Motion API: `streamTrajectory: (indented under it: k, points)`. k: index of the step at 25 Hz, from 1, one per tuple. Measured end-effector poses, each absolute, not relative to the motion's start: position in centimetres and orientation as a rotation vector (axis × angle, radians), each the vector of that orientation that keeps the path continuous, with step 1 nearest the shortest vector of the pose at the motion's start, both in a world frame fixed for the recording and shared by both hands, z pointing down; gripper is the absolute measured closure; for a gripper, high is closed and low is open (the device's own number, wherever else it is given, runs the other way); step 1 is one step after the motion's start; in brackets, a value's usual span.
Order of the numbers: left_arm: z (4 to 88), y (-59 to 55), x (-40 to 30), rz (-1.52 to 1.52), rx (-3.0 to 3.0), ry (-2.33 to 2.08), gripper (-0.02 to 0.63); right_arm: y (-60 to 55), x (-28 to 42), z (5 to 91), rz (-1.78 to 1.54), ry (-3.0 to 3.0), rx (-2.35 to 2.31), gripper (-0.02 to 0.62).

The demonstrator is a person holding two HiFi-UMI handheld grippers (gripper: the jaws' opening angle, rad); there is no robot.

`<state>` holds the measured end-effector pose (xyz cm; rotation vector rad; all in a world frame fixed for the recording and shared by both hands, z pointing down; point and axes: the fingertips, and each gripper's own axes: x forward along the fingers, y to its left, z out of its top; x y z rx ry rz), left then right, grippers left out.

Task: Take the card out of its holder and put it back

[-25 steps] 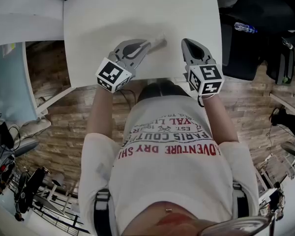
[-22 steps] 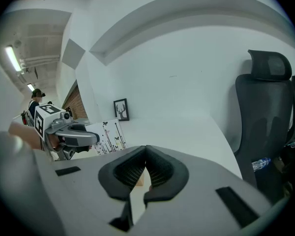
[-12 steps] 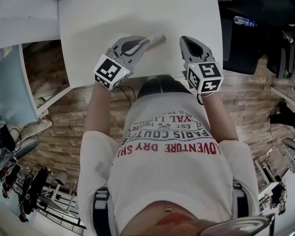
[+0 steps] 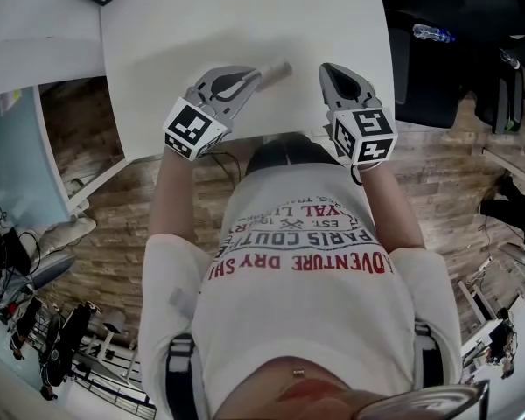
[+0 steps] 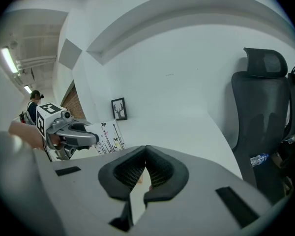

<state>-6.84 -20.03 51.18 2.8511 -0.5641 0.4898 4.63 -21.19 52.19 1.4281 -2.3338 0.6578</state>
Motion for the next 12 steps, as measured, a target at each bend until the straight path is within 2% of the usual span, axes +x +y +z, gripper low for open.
streamTrajectory:
  k: [12]
  points:
    - [53.5,-19.9,-6.8,0.557,2.830,-0.555,0.569,-21.0,5.0,52.7,0.671,-2.318,1.436,0.575]
